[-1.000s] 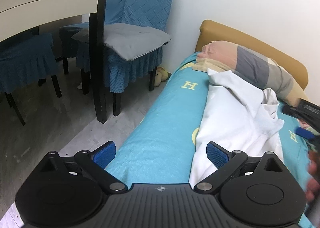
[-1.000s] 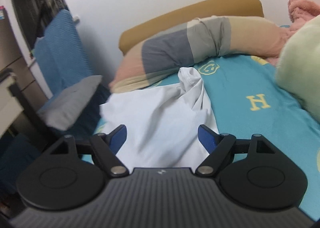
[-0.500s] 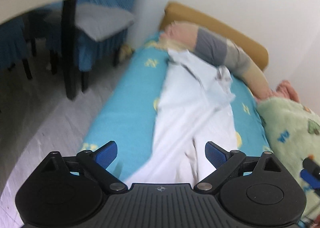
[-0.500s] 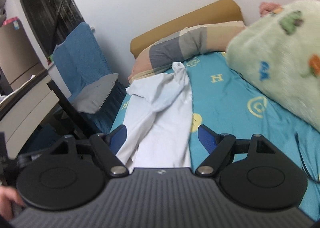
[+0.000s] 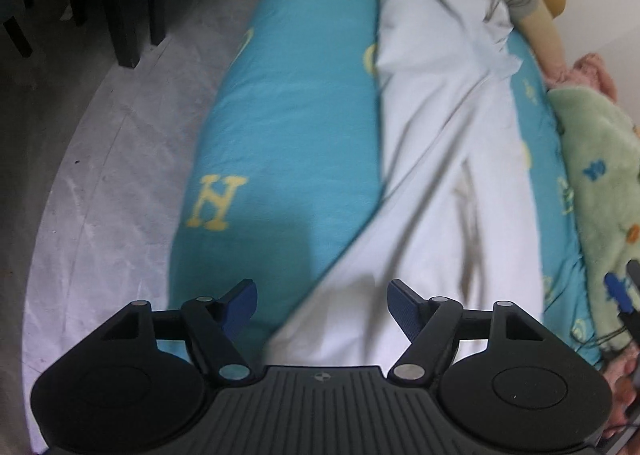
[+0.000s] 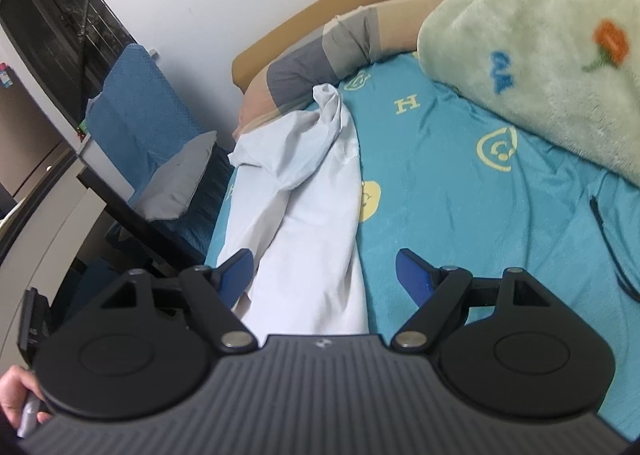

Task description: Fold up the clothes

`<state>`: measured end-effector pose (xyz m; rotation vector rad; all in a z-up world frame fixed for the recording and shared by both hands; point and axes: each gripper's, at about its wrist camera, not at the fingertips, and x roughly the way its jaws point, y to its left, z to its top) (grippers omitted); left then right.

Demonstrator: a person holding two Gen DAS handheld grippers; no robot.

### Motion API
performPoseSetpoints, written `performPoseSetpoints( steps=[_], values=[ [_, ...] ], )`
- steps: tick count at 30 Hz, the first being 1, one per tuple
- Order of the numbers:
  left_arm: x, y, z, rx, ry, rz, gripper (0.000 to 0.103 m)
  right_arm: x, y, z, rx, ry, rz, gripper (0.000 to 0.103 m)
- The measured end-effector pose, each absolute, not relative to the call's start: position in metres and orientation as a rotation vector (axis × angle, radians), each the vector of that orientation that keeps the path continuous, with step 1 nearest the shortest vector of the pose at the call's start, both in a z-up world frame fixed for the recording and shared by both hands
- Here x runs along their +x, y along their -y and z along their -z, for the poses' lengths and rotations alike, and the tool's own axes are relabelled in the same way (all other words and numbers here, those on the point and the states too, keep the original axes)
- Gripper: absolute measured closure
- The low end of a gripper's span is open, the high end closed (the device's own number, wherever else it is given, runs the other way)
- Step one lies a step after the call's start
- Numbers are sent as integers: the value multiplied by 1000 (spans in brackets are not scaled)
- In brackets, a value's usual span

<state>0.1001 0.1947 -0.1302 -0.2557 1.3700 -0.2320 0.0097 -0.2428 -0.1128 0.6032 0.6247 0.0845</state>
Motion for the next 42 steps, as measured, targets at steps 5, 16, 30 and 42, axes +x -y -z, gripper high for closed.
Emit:
performPoseSetpoints(
  steps=[5,16,30,42],
  values=[
    [98,-204,150,-209,-1461,318,38,14,241,117,607,-648,-81,23],
    [74,-161,112,132,-1393,458,96,16,245,123,641,-663,-51,23],
    [-28,-28,3,450,-1048,569,98,3,269,114,730,-600,-30,23],
    [-24,22,102,228,-1254,488,92,1,271,106,650,-563,-25,23]
  ],
)
